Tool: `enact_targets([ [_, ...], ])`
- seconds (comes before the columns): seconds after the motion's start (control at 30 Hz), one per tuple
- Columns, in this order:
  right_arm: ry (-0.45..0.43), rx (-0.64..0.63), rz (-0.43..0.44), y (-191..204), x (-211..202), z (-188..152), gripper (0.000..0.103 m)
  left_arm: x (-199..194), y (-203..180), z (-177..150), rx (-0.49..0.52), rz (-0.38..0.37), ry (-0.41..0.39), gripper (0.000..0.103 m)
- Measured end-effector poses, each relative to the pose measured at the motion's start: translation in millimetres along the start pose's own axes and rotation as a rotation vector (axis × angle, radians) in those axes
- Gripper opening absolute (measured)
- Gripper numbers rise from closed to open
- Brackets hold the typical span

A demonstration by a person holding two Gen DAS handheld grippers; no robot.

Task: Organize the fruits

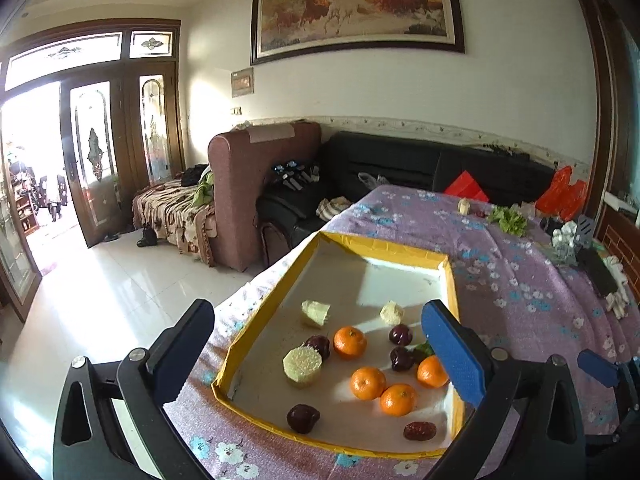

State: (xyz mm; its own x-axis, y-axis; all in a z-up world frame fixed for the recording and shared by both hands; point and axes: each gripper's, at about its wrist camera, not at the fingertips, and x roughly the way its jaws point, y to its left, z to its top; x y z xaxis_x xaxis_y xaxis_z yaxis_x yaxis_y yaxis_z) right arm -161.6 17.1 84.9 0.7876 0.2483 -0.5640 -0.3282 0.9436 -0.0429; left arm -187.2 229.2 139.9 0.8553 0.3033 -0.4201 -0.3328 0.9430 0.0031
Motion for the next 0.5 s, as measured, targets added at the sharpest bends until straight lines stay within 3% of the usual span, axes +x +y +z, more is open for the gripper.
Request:
enact_targets([
  [0.17, -0.033, 0.023, -0.050, -17, -15, -5, 0.092, -22, -8, 8, -0.026, 0.015, -0.126, 0.103],
  [0.27, -0.043, 0.024, -0.088, -24, -22, -10, 0.092, -31, -21, 11, 0.004, 0.031, -0.179, 0.103],
  [0.5, -0.058, 0.059, -0.145, -42, -42, -10, 0.094, -44, -60, 11, 0.105, -0.009, -0.266, 0.103],
])
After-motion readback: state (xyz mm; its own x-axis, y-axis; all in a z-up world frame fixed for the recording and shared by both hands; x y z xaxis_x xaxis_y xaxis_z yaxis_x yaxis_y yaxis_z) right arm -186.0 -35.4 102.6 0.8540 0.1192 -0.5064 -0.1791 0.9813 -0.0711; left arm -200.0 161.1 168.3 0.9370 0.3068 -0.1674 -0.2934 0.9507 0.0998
